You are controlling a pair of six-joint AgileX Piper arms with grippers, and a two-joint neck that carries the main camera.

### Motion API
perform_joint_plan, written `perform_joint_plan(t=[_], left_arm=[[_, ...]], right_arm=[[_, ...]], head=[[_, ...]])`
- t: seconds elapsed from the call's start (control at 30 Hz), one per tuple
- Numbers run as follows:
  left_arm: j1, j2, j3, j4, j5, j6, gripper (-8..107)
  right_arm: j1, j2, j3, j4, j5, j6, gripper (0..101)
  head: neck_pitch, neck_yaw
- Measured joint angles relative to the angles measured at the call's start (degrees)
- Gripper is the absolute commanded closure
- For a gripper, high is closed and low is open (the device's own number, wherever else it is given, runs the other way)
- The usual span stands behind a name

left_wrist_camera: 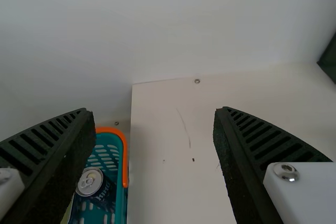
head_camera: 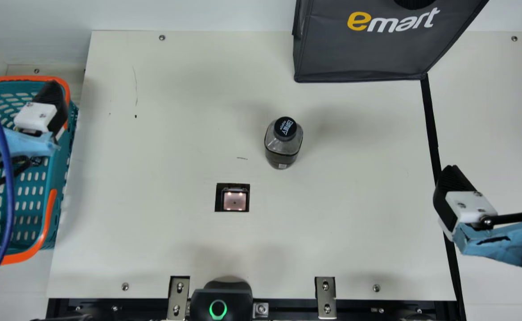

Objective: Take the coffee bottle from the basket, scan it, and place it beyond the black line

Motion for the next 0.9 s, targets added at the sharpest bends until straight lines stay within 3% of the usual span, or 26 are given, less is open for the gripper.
perform_joint_plan(t=[0.9], left_arm=[[-0.9, -3.3, 2.4, 6.2, 0.6, -6.1, 9]], right_arm=[[0.0, 0.0, 0.0, 0.0, 0.0, 0.0, 10]], head=[[-0.1, 0.0]])
